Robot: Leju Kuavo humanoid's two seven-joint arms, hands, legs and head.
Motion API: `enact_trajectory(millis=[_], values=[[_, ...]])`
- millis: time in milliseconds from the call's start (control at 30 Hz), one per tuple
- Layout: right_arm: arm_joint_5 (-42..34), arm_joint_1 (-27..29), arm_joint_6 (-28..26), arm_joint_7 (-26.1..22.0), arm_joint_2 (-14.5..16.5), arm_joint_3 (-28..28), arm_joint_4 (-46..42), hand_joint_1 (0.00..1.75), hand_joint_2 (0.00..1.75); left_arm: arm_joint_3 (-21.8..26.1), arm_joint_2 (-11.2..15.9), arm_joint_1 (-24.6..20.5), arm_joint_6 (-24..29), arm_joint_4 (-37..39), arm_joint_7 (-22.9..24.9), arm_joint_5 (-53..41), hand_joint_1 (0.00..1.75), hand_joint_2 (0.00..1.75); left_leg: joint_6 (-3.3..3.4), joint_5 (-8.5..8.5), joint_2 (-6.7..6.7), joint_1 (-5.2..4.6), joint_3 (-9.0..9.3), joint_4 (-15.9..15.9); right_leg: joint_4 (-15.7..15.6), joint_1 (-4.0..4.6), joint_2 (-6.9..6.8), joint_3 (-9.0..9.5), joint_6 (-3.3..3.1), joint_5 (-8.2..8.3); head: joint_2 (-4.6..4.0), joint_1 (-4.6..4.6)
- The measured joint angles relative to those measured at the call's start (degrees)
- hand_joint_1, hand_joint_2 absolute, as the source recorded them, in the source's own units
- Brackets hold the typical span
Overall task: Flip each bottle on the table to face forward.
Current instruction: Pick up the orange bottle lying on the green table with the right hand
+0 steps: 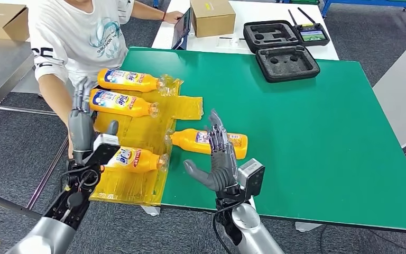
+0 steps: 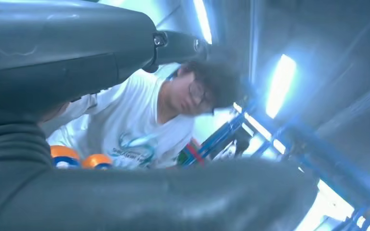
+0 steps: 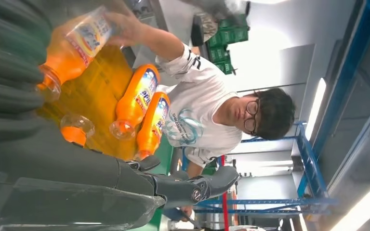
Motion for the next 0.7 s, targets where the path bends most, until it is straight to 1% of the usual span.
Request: enact_trajectory(millis=[33,100,200,300,400,500,600,700], values=[[1.35,-0.06,-0.55,0.24,-0.10,0.15,0.08,0.00,1.75,1.10,-0.60,0.89,0.03,-1.62,0.02,1.09,0.00,1.75,0.00,-0.01,0.03,0.00,0.00,-0.01,0.00,0.00,0.02,-0.01,0.00,0.00,0.00,0.01],[6.87,-0.36,-2.73,2.04,-0.68,0.27,0.39,0.00,1.75,2.65,-1.31,3.05,0.04,-4.24,0.11,6.50,0.00,1.75,0.00,-0.02,0.06,0.00,0.00,-0.01,-0.01,0.00,0.04,-0.01,0.00,0.00,0.00,-0.01],[16.87,-1.27,-6.14,6.11,-2.32,0.23,1.29,0.00,1.75,3.57,-1.50,7.23,-0.02,-7.29,0.18,15.74,0.00,1.75,0.00,-0.01,0.08,0.00,-0.03,-0.01,-0.01,0.00,0.04,-0.05,0.00,0.00,0.00,0.01],[22.85,-2.58,-7.12,8.98,-3.87,-0.49,2.61,0.00,1.75,3.84,-1.46,11.15,-0.32,-9.64,0.18,20.62,0.00,1.75,0.00,-0.01,0.07,0.00,-0.07,0.00,-0.01,-0.01,0.02,-0.06,0.00,0.00,0.00,0.00],[26.44,-3.79,-7.56,11.27,-5.12,-1.39,3.95,0.00,1.75,4.06,-1.42,13.89,-0.60,-11.29,0.15,22.50,0.00,1.75,0.00,-0.01,0.06,-0.01,-0.10,0.00,-0.01,-0.01,0.02,-0.06,0.00,0.01,-0.01,0.02],[32.99,-6.07,-7.74,15.83,-6.45,-1.84,6.82,0.00,1.75,4.49,-1.44,16.18,-1.05,-12.67,0.10,23.59,0.00,1.75,0.01,-0.01,0.09,-0.01,-0.10,0.00,-0.01,-0.01,0.03,-0.07,0.02,0.02,0.00,0.00],[39.46,-9.79,-6.75,19.75,-8.18,-2.79,11.84,0.00,1.75,5.12,-1.51,19.19,-1.50,-14.71,0.03,23.67,0.00,1.75,0.01,-0.01,0.09,-0.01,-0.11,0.01,-0.01,-0.01,0.03,-0.08,0.02,0.02,0.00,0.00],[42.41,-14.01,-5.64,21.21,-9.52,-3.81,17.35,0.00,1.75,5.79,-1.61,21.90,-2.04,-16.75,-0.08,23.23,0.00,1.75,0.01,0.00,0.08,-0.01,-0.11,0.02,-0.01,-0.01,0.03,-0.08,0.02,0.02,-0.01,0.00]])
